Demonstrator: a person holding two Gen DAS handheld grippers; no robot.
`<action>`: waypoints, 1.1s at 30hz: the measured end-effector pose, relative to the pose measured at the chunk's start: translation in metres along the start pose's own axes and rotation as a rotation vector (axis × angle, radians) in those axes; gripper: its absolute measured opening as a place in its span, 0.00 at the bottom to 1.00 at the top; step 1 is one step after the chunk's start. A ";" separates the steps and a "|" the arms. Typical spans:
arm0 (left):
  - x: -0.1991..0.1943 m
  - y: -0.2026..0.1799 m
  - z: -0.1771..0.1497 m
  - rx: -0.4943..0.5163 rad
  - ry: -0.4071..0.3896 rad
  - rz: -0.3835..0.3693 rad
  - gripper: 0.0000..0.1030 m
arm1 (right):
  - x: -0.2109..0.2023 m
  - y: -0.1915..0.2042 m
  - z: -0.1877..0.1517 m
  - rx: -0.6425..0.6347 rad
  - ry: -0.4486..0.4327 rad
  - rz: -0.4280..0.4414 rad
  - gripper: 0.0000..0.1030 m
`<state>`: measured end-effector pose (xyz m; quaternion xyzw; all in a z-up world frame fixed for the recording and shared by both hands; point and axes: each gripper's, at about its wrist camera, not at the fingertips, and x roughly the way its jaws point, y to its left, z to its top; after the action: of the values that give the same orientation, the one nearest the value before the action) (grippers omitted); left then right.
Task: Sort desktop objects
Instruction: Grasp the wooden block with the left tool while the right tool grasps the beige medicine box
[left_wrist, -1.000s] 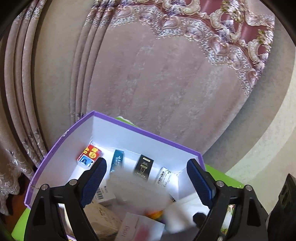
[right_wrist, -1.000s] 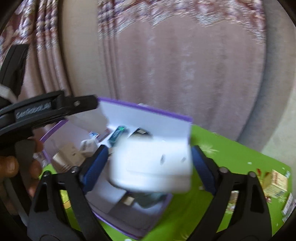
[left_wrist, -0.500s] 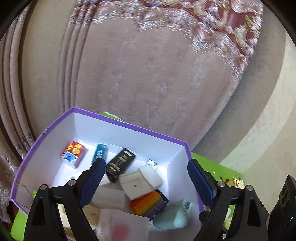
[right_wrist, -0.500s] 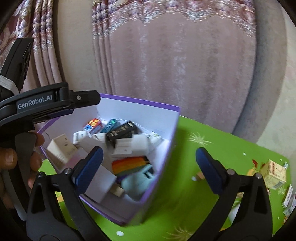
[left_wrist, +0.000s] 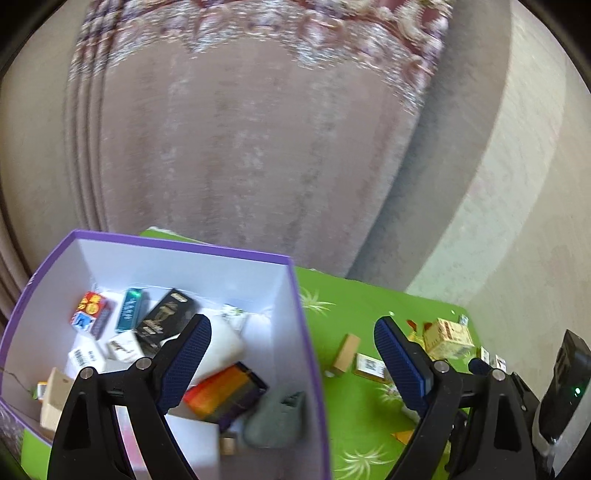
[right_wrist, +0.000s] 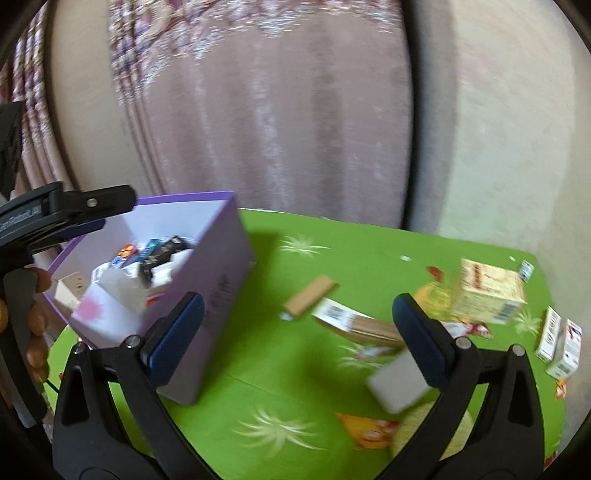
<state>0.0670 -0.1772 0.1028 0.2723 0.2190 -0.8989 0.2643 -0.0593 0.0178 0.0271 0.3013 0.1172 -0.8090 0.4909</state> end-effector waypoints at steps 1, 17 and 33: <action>0.001 -0.006 -0.001 0.011 0.004 -0.006 0.88 | -0.001 -0.007 -0.001 0.010 0.003 -0.012 0.99; 0.053 -0.116 -0.050 0.223 0.153 -0.100 0.88 | -0.016 -0.122 -0.038 0.188 0.058 -0.181 0.99; 0.137 -0.100 -0.059 0.079 0.193 0.015 0.84 | 0.017 -0.162 -0.031 0.259 0.109 -0.231 0.99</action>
<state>-0.0680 -0.1174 0.0009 0.3695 0.2056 -0.8745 0.2377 -0.1934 0.0999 -0.0252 0.3902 0.0721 -0.8507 0.3448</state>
